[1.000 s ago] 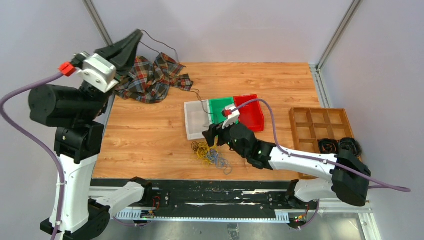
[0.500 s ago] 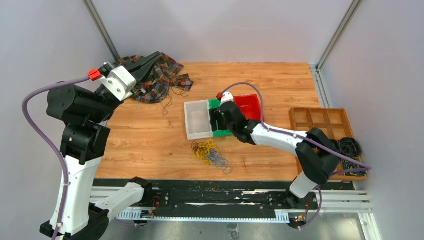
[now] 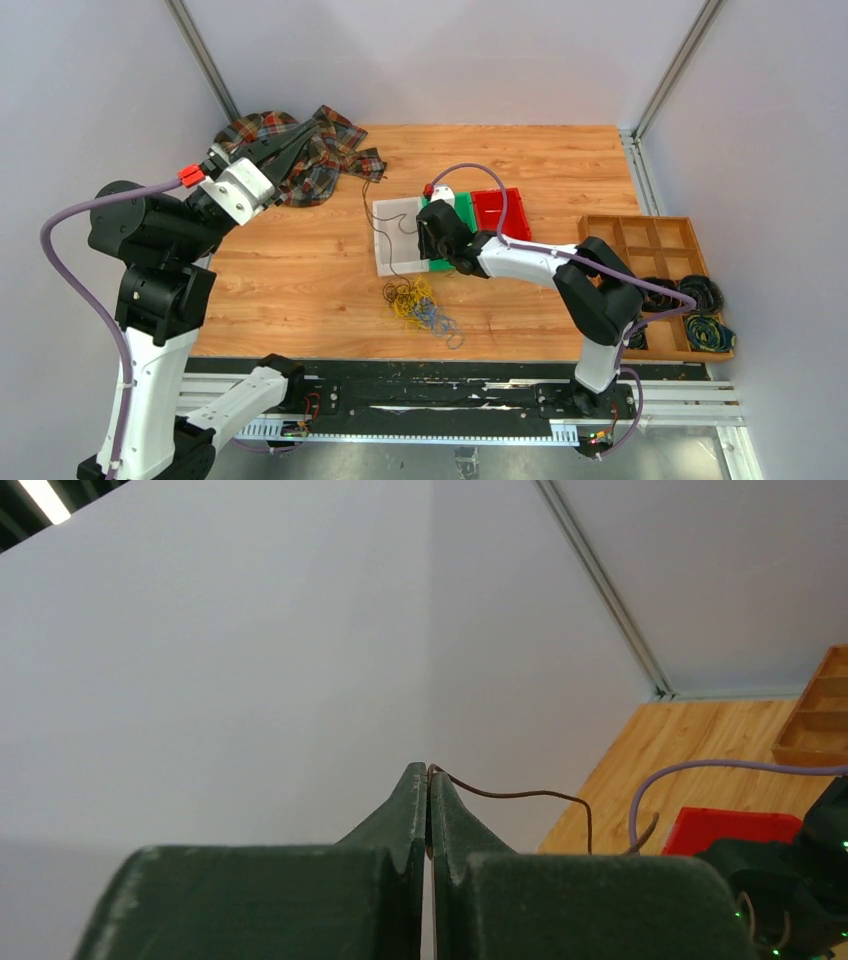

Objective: Untangle the cables

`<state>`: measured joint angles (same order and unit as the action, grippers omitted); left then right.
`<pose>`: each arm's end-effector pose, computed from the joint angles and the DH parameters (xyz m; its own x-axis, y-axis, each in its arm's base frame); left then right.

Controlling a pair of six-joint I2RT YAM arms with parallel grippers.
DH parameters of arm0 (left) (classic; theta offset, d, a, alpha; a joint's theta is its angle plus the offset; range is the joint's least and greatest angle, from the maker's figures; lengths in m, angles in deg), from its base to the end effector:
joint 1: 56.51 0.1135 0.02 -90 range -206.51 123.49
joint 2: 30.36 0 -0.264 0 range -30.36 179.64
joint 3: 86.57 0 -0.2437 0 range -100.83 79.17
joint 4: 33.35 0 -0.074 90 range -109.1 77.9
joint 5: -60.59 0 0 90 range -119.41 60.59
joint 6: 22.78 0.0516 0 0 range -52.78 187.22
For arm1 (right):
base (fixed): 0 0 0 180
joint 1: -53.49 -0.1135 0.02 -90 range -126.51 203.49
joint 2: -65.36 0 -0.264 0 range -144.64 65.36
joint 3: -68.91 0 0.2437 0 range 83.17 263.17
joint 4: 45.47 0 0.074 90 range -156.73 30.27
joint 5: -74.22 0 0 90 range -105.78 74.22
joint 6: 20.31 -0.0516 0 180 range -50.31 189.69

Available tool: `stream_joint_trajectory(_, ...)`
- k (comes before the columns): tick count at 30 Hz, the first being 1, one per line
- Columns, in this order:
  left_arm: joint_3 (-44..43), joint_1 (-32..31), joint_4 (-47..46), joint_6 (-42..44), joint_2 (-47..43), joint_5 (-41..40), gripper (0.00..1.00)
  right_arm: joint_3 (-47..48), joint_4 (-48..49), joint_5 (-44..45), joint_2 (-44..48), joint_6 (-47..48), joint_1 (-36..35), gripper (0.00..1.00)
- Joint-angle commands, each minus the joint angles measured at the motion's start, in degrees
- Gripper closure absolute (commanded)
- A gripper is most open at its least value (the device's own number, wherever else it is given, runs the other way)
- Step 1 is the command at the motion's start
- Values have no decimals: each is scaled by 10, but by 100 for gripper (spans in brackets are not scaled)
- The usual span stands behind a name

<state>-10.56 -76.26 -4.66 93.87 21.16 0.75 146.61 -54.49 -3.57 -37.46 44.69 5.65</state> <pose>0.0973 -0.0625 0.5613 0.6643 0.1735 -0.7270 0.4777 0.6496 0.5915 0.2781 0.2908 0.1976 -0.5979 -0.0450 -0.8003 -0.3909 0.8880 0.2422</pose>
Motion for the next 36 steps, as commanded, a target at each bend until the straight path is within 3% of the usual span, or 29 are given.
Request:
stream_joint_trajectory(1,13,-2,3,11,-7,9,100,37,-43,55,-30,-78,7,70)
stream_joint_trajectory(12,46,-2,-8,17,-13,12,100,115,-66,65,-81,-126,3,75)
stream_joint_trajectory(27,69,-2,-15,26,-4,12,100,171,-58,88,-136,-186,-13,75)
stream_joint_trajectory(32,70,-2,-17,34,3,11,100,135,-13,78,-112,-194,-13,54)
stream_joint_trajectory(36,74,-2,-41,35,17,0,100,93,19,91,-35,-184,-11,39)
